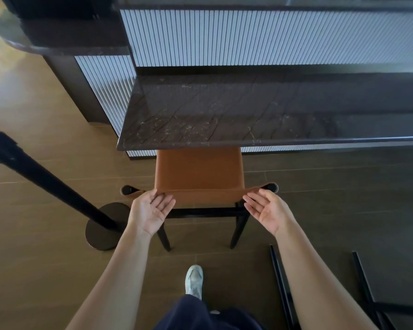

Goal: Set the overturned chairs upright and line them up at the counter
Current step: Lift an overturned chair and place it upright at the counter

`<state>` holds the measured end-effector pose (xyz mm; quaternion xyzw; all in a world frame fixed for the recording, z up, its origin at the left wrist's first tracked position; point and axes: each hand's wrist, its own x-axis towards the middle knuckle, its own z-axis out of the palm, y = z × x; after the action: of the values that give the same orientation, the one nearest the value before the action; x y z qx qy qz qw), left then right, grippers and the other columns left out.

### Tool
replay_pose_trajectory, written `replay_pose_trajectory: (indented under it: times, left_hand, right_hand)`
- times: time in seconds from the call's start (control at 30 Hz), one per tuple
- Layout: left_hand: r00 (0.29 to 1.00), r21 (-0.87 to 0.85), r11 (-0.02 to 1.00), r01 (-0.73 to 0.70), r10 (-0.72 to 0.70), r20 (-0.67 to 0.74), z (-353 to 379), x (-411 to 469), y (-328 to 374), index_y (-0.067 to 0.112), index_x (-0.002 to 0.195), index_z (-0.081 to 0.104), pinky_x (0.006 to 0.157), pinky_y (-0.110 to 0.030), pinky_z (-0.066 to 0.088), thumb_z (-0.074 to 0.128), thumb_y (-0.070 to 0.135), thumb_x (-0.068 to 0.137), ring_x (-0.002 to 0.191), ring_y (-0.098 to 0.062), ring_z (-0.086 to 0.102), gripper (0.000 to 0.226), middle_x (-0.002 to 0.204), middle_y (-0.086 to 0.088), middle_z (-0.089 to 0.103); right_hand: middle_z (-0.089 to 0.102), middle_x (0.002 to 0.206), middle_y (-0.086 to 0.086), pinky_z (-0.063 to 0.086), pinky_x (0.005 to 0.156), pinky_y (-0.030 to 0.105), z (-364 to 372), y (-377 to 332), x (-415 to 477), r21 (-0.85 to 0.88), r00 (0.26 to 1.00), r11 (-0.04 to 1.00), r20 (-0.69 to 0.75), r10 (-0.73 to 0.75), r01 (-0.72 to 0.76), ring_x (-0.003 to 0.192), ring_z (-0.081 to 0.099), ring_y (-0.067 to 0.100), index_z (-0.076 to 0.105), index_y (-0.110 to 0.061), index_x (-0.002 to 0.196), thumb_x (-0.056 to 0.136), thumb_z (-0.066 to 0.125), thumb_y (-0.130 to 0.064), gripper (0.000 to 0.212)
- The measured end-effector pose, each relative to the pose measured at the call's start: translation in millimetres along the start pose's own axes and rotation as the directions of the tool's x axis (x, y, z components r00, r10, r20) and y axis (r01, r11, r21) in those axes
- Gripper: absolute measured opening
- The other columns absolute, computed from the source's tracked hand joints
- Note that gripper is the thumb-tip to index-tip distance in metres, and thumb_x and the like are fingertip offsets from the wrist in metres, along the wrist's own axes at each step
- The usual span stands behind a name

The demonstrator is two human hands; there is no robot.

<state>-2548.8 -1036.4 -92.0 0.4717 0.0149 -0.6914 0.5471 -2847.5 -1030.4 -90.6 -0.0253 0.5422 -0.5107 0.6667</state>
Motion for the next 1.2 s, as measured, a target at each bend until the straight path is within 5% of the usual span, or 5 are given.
replay_pose_trajectory:
  times: [0.3, 0.53, 0.63, 0.8, 1.2]
  left_hand:
    - [0.983, -0.023, 0.998, -0.056, 0.051, -0.174, -4, -4, 18, 0.005, 0.150, 0.026, 0.105, -0.045, 0.044, 0.056, 0.016, 0.096, 0.132, -0.040, 0.043, 0.062, 0.151, -0.026, 0.030]
    - [0.980, 0.048, 0.998, 0.039, -0.029, -0.197, 0, 34, 32, 0.007, 0.120, 0.048, 0.103, -0.048, 0.045, 0.062, 0.016, 0.093, 0.116, -0.036, 0.055, 0.031, 0.121, -0.024, 0.053]
    - [0.965, 0.131, 0.983, 0.126, -0.091, -0.246, 9, 52, 28, 0.004, 0.104, 0.051, 0.091, -0.045, 0.050, 0.061, 0.015, 0.094, 0.100, -0.035, 0.059, 0.017, 0.109, -0.024, 0.056]
    - [0.934, 0.119, 0.973, 0.198, -0.151, -0.324, 10, 74, 25, -0.007, 0.126, 0.050, 0.080, -0.042, 0.052, 0.051, -0.004, 0.094, 0.096, -0.035, 0.061, 0.032, 0.114, -0.025, 0.057]
    - [0.937, 0.197, 0.965, 0.173, -0.099, -0.336, 7, 85, 26, -0.010, 0.126, 0.051, 0.062, -0.041, 0.054, 0.050, -0.017, 0.084, 0.080, -0.032, 0.062, 0.042, 0.094, -0.019, 0.059]
  right_hand:
    - [0.049, 0.138, 0.028, 0.055, 0.086, 0.045, -3, 0, -8, 0.044, 0.998, 0.999, -0.064, 0.005, -0.002, 0.113, 0.061, 0.038, 0.033, -0.005, 0.147, 0.099, 0.056, -0.017, 0.055]
    - [0.048, 0.137, 0.029, 0.051, 0.096, 0.050, 21, -6, 26, 0.018, 0.992, 0.998, -0.110, 0.064, -0.063, 0.124, 0.053, 0.040, 0.053, -0.008, 0.099, 0.096, 0.062, -0.017, 0.013]
    - [0.051, 0.130, 0.028, 0.051, 0.090, 0.050, 36, -1, 46, 0.029, 0.983, 0.994, -0.145, 0.113, -0.110, 0.119, 0.056, 0.039, 0.053, -0.006, 0.101, 0.096, 0.061, -0.015, 0.013]
    - [0.055, 0.123, 0.027, 0.052, 0.079, 0.049, 45, 11, 73, 0.087, 0.960, 0.986, -0.231, 0.157, -0.140, 0.110, 0.058, 0.039, 0.050, -0.001, 0.130, 0.099, 0.051, -0.005, 0.031]
    - [0.059, 0.110, 0.030, 0.053, 0.065, 0.052, 52, 30, 82, 0.084, 0.975, 0.987, -0.162, 0.151, -0.139, 0.095, 0.061, 0.044, 0.051, 0.003, 0.116, 0.095, 0.037, 0.009, 0.026]
